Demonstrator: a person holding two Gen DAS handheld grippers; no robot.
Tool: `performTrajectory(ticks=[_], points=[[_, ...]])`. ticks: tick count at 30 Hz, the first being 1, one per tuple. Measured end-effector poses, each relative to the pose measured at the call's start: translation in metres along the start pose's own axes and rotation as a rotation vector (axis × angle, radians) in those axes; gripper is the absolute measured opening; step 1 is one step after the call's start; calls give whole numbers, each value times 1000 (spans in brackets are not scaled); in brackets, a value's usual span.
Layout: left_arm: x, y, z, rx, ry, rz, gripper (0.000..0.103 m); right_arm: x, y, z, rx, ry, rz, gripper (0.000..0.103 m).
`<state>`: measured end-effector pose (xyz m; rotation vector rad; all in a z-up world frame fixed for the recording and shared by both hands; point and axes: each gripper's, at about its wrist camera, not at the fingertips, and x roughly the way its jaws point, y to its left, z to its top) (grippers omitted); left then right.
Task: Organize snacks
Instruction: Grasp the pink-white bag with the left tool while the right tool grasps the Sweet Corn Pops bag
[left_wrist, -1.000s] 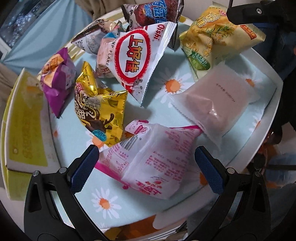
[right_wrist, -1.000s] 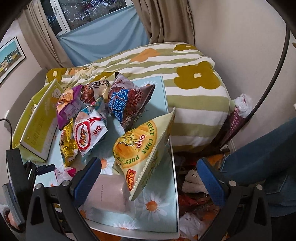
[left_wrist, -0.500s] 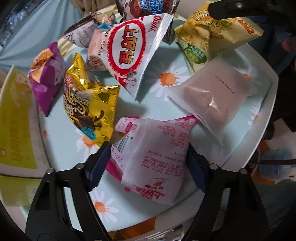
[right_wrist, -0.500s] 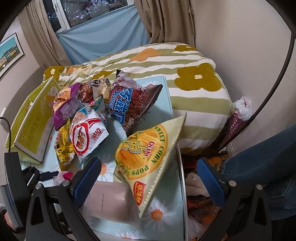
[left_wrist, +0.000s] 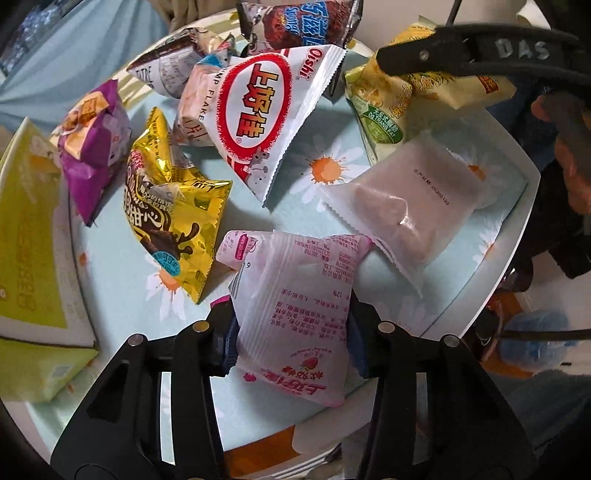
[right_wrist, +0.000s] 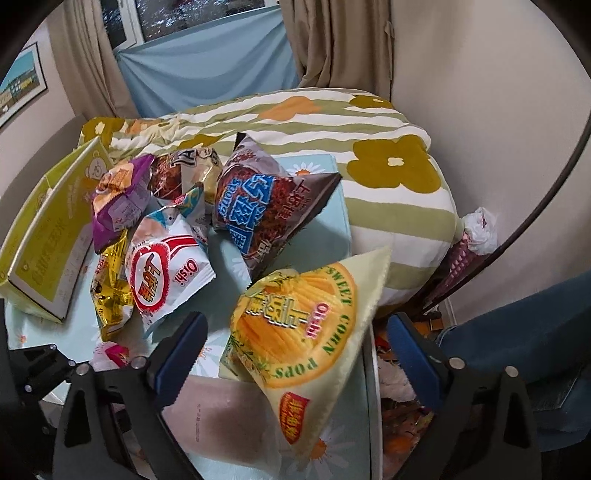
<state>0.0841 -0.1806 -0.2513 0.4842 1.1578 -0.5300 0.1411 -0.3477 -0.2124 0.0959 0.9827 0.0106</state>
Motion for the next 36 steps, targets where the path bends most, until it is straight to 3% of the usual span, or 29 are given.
performTrajectory(ticks=[5,13,15,27,36], points=[[-3,4,-4,-26,-10,-5,44,9,8,1,-31,19,-10,84],[-13,18,-8,-57,-26,-17,44,20,14,-1,-66,45,-24,58],[-19,16,-8,-58,-30,-16,44,18,13,-3,-61,46,-16,56],[-52,4,2,-56,-80,1,44,-19,5,-1,-27,-5,-16,54],[-100,8,13,-131,-167,39,44,-69,3,6,-32,-64,18,54]])
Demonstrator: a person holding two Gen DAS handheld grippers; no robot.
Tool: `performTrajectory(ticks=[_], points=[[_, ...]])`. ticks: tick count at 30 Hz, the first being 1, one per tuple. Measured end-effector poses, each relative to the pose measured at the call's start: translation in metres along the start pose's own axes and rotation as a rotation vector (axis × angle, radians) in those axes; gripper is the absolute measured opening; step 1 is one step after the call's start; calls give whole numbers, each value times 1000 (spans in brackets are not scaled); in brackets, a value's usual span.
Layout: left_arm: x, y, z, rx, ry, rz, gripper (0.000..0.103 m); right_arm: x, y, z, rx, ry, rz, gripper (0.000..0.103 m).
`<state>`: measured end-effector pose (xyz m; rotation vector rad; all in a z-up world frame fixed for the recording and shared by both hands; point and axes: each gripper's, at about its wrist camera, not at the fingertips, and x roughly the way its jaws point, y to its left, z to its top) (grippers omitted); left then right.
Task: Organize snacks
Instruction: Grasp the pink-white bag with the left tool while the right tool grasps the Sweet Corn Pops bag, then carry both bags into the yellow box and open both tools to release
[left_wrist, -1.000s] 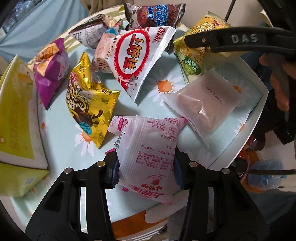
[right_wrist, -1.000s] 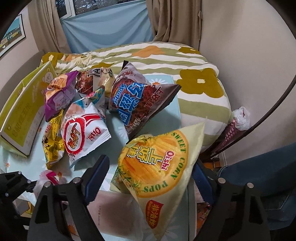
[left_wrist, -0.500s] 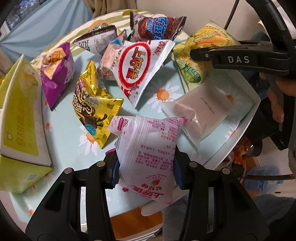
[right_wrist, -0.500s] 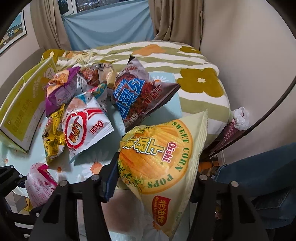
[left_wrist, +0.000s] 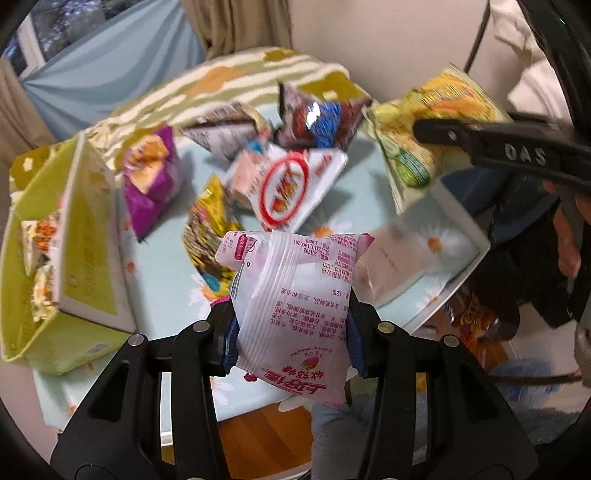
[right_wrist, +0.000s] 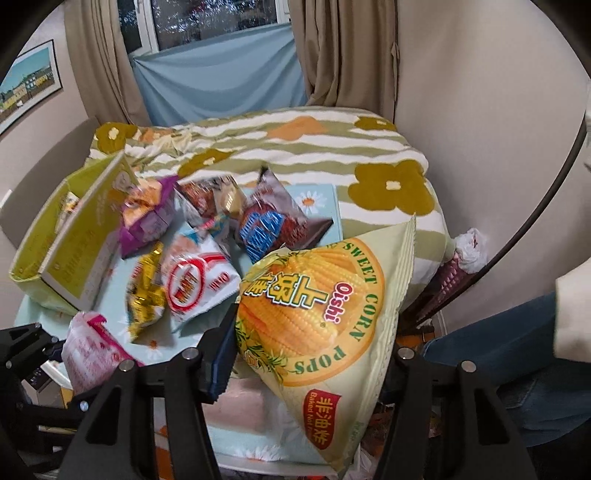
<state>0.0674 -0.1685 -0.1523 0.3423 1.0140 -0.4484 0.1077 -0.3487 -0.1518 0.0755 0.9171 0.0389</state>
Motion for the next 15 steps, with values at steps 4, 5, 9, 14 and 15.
performTrajectory(ticks=[4,5,9,14,15], points=[[-27,10,10,-41,-45,51,44,-24,3,12,-18,-37,39,54],[-32,17,12,-54,-58,63,44,-30,6,17,-23,-50,56,54],[-57,46,19,-120,-107,111,44,-48,22,37,-58,-96,103,54],[-72,98,20,-205,-141,140,44,-58,59,62,-95,-140,167,54],[-74,112,19,-222,-145,152,44,-59,67,66,-104,-148,174,54]])
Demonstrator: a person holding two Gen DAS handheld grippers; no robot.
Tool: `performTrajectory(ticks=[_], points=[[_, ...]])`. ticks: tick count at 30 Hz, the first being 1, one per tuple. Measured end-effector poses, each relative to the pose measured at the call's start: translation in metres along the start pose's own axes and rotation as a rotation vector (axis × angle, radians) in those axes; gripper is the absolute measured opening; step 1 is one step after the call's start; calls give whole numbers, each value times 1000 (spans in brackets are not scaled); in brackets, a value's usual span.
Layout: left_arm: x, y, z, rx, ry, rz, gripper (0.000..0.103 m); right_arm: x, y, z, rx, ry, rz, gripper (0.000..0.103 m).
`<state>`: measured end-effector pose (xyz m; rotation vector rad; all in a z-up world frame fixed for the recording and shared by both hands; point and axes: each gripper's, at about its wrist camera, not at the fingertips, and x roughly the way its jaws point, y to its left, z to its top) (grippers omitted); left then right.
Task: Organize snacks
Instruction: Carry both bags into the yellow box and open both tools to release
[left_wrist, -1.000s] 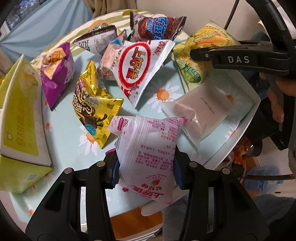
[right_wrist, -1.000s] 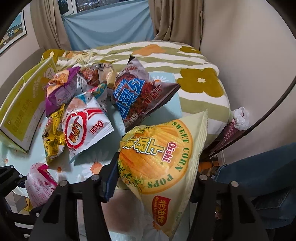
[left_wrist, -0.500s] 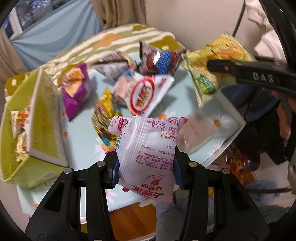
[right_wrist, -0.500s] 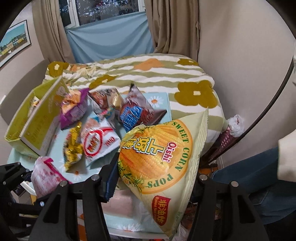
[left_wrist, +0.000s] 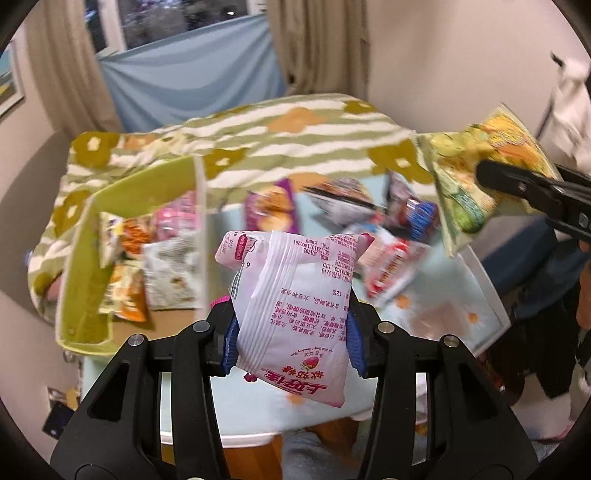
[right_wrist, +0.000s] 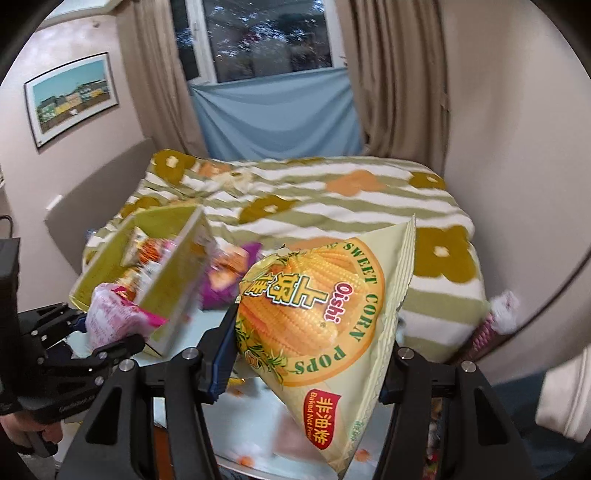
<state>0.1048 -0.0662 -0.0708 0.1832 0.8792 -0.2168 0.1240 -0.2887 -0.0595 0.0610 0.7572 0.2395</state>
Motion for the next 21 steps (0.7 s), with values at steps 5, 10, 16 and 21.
performTrajectory(ticks=[5,10,16,21], points=[[5,65,7,-45,2,61,44,21,58,26,-40,-2,57,54],[23,139,9,-91,28,101,44,59,123,44,-68,24,129,54],[53,210,-1,-81,86,122,44,109,195,51,-69,78,174,54],[78,239,-18,-59,142,85,45,142,232,46,-44,140,163,54]])
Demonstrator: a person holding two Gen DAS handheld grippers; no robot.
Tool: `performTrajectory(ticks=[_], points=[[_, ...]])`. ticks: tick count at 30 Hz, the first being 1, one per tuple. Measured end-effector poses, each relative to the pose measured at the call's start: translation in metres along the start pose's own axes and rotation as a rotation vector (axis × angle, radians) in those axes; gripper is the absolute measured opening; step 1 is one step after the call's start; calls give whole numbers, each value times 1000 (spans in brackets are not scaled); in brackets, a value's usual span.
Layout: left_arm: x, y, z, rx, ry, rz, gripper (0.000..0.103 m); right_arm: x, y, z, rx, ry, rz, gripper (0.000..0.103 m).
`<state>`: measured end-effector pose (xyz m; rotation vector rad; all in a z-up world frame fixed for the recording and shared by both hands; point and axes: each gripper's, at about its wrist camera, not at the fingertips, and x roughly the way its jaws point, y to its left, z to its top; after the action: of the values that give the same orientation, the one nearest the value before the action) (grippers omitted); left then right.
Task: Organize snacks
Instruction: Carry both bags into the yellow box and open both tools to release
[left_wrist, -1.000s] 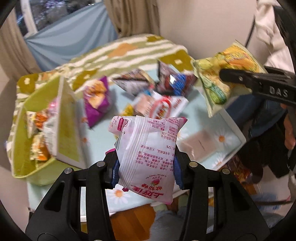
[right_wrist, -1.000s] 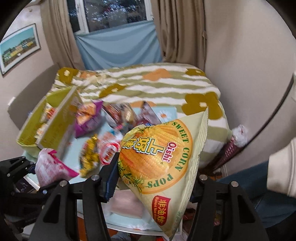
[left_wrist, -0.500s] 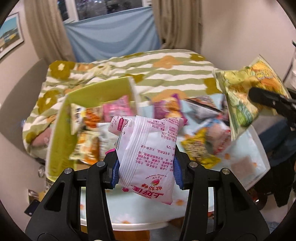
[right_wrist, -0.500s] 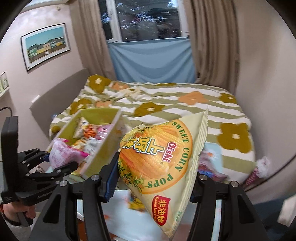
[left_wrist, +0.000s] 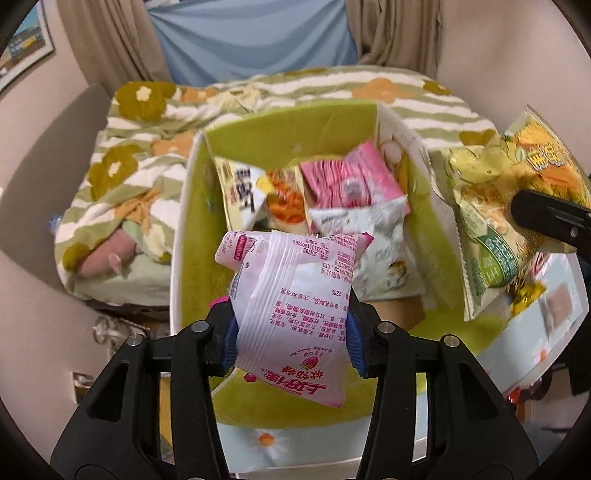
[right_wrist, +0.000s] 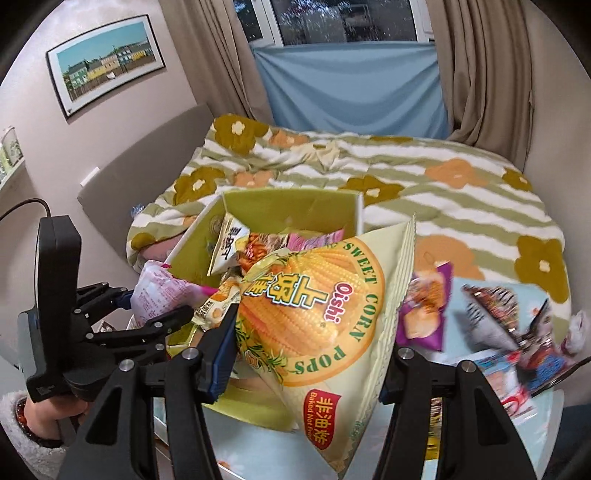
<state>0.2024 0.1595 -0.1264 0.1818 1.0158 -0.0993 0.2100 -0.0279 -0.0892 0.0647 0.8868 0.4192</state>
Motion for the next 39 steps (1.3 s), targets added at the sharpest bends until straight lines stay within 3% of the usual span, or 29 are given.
performTrajectory(ticks=[1,2,4,8,14,23,24,26,27,28,39], points=[[3,1,-2,5,5,-6,52,5,3,0,3,7,-5,54],[5,2,-4,15,7,-13,76,11,6,-1,7,15,-12,54],[1,3,-10,30,-37,4,103,18,9,-4,14,30,-20,54],[-7,8,-15,17,-62,-35,103,26,11,-7,23,54,-43,54],[-14,23,-23,-98,-51,-73,103,26,17,-8,10,74,-30,55],[-30,37,-22,-129,-49,38,103,54,38,3,-40,111,50,56],[-31,39,-23,-133,-48,43,103,59,39,2,-38,124,69,58],[-30,40,-24,-136,-44,50,103,66,39,-1,-29,140,89,74],[-29,40,-26,-135,-38,56,103,68,39,-3,-24,138,87,91],[-28,39,-28,-136,-29,59,103,68,38,-5,-20,129,82,103],[-34,35,-33,-132,-25,68,103,48,32,-17,-30,91,78,103]])
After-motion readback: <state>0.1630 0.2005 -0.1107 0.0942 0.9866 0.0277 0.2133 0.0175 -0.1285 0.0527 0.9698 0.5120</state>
